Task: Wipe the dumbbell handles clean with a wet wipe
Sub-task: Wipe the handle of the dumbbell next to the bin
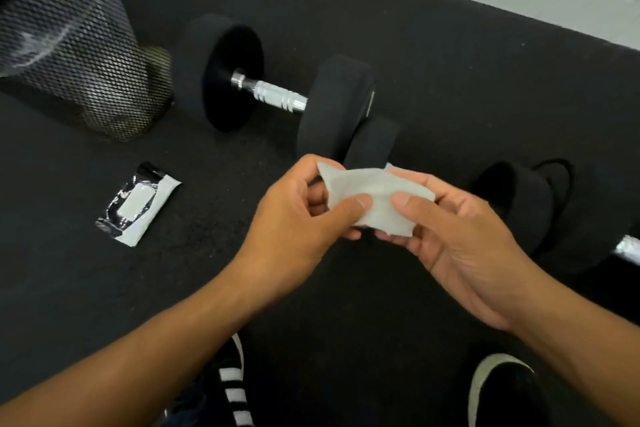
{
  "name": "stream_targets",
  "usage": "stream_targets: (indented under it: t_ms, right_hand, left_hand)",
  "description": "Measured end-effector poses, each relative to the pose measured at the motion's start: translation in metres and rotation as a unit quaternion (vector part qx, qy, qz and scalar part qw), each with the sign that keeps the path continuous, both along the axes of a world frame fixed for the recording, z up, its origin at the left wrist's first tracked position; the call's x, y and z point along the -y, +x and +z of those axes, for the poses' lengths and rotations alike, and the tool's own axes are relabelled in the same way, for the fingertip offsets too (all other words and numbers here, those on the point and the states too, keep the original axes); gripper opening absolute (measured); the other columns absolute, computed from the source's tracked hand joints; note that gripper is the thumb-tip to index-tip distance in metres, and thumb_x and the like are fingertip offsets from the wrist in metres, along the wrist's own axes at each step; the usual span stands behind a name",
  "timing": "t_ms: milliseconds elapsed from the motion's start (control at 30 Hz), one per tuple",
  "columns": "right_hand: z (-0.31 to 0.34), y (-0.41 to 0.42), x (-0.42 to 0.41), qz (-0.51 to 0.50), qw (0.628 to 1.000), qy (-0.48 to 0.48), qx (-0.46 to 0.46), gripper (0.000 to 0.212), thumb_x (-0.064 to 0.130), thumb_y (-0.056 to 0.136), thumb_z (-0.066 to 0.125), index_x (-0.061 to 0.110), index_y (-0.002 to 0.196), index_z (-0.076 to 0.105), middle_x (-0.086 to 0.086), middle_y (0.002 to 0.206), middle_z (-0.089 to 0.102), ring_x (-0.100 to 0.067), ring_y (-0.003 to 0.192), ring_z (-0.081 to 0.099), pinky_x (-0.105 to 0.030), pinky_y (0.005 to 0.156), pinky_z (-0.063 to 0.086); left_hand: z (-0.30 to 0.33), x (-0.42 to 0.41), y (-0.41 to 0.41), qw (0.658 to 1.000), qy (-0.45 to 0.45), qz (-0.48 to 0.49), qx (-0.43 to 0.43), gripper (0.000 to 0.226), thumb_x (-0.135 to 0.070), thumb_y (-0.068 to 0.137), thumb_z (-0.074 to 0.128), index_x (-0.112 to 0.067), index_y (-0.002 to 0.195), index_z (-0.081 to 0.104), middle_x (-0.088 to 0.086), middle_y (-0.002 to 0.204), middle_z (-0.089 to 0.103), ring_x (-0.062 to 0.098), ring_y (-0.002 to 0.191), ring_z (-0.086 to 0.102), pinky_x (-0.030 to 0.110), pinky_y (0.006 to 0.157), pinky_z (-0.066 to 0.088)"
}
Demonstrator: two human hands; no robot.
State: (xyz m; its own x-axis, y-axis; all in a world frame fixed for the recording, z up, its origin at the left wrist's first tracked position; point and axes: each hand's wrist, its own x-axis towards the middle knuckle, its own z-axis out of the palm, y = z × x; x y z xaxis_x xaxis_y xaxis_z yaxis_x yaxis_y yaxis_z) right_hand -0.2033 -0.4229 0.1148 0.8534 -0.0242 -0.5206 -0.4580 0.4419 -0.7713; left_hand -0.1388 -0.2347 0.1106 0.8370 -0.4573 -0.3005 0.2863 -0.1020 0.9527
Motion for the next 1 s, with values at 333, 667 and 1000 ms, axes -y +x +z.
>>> stream_targets:
  t_ms: [333,667,1000]
  right_hand:
    - [0.033,0.057,-0.051,0.126,0.988,-0.092,0.018,0.023,0.014,0.092,0.065,0.015,0.111,0.077,-0.011,0.107,0.078,-0.029,0.105,0.073,-0.041,0.095,0.058]
    - [0.014,0.108,-0.118,-0.034,0.997,0.069,0.027,0.024,0.01,0.091,0.068,0.011,0.115,0.072,-0.007,0.107,0.077,-0.016,0.091,0.073,-0.022,0.069,0.057]
    - [-0.006,0.126,-0.14,-0.076,0.995,-0.063,0.029,0.018,0.01,0.099,0.061,0.016,0.107,0.076,-0.002,0.104,0.079,-0.017,0.101,0.076,-0.035,0.089,0.06]
  left_hand:
    - [0.006,-0.035,0.003,0.988,-0.063,0.139,0.003,0.017,-0.019,0.096,0.063,-0.012,0.11,0.071,0.006,0.102,0.076,0.021,0.093,0.074,0.033,0.076,0.06]
    - [-0.001,-0.065,0.051,0.957,-0.104,0.271,0.008,0.021,-0.02,0.098,0.061,-0.009,0.115,0.07,0.011,0.108,0.076,0.028,0.101,0.074,0.037,0.08,0.059]
    - [-0.014,-0.075,0.087,0.968,-0.015,0.249,0.029,0.036,-0.015,0.093,0.071,-0.022,0.126,0.06,0.001,0.107,0.076,0.017,0.1,0.074,0.038,0.088,0.061]
